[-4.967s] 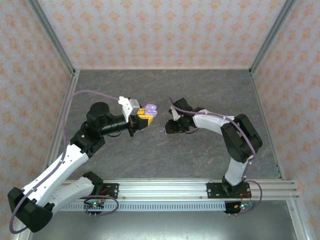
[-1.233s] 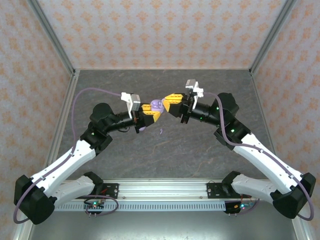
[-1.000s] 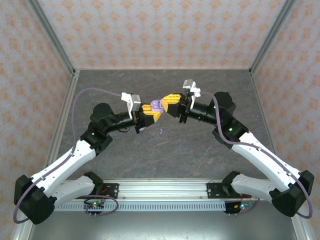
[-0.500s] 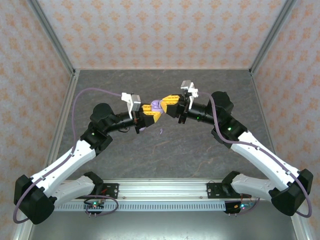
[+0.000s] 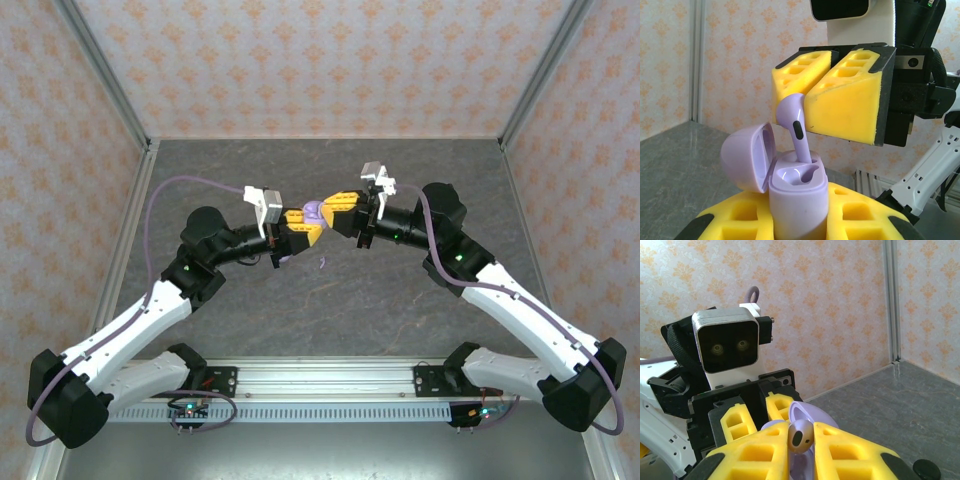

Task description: Insert the wireless bluetooth earbuds into the charging case

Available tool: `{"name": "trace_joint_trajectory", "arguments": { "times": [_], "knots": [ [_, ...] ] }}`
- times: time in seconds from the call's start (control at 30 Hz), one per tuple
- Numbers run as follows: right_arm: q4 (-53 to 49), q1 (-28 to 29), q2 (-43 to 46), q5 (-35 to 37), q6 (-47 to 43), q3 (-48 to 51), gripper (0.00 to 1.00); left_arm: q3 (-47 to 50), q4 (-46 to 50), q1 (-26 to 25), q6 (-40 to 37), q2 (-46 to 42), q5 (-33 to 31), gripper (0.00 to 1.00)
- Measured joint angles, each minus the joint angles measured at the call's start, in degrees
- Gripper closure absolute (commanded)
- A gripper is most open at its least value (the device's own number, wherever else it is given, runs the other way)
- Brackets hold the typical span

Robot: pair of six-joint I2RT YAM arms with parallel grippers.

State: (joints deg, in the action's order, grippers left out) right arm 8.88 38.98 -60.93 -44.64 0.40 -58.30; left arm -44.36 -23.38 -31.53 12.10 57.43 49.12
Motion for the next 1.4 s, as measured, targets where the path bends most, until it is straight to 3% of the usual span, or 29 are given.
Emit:
{"name": "trace_joint_trajectory", "arguments": {
  "times": [0.97,1.4],
  "knots": [
    [-1.2,0.0,1.4,1.07,0.85,1.86,0.83,0.0,2.21,0.0,-0.61,-0.04,-0.07,0.97],
    [-2.25,0.0,0.48,0.46,1.03,1.86,0.74,-0.02,2.25,0.02,-0.61,-0.04,-0.5,0.96]
  ]
}}
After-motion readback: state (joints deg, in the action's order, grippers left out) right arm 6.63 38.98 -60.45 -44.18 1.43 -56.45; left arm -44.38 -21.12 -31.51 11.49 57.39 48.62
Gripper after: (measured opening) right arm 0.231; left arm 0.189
